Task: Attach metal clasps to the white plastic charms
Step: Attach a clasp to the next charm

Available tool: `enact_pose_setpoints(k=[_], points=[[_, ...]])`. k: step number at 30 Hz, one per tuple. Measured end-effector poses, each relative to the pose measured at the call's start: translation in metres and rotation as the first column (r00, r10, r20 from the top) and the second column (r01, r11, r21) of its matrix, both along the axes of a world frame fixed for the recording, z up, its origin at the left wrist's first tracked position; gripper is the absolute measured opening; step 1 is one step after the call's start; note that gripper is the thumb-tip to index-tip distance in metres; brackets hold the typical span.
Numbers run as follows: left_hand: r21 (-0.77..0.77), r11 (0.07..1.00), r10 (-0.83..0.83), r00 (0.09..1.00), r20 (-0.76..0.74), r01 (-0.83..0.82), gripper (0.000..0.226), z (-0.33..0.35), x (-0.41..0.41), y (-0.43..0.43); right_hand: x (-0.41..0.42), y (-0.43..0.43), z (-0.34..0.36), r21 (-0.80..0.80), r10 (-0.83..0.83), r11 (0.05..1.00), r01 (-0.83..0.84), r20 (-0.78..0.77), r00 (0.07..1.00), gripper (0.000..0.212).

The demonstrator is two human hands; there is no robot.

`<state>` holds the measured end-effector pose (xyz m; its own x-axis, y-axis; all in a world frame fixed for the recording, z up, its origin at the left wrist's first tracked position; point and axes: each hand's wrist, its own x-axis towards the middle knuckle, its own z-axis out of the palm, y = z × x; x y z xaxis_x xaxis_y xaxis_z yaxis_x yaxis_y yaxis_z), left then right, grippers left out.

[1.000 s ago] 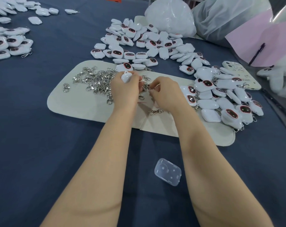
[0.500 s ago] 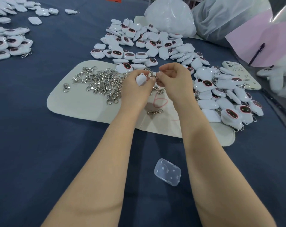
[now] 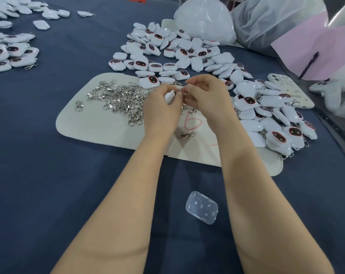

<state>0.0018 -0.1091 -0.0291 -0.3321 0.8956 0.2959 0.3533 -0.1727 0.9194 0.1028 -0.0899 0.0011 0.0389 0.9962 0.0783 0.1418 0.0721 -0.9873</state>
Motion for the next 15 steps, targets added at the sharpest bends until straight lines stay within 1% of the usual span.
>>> enact_pose_setpoints(k=[2, 5, 6, 9, 12, 15], points=[[-0.014, 1.000, 0.011, 0.999, 0.049, -0.010, 0.012, 0.0010, 0.0001, 0.0002, 0.0008, 0.0000, 0.0001, -0.011, 0.011, 1.000, -0.010, 0.016, 1.000, 0.011], [-0.066, 0.997, -0.018, 0.974, 0.227, 0.033, 0.016, 0.0031, -0.0011, 0.0014, 0.0020, -0.0009, 0.0003, -0.035, 0.056, 0.998, -0.052, 0.120, 0.991, 0.009], [-0.070, 0.997, -0.024, 0.966, 0.257, 0.043, 0.017, 0.0038, -0.0020, 0.0015, 0.0019, -0.0014, 0.0002, -0.040, 0.073, 0.997, -0.068, 0.149, 0.986, 0.010], [-0.065, 0.997, -0.028, 0.968, 0.249, 0.046, 0.022, 0.0051, -0.0024, 0.0005, 0.0002, -0.0018, -0.0016, -0.010, 0.059, 0.998, -0.058, 0.187, 0.981, 0.015], [-0.058, 0.996, -0.048, 0.976, 0.214, 0.062, 0.022, 0.0049, -0.0006, -0.0002, -0.0016, -0.0010, -0.0039, -0.007, 0.023, 1.000, -0.023, 0.174, 0.984, 0.010], [-0.069, 0.996, -0.044, 0.981, 0.188, 0.058, 0.017, 0.0042, 0.0000, 0.0004, -0.0018, 0.0006, -0.0048, 0.014, 0.016, 1.000, -0.019, 0.210, 0.978, 0.009]])
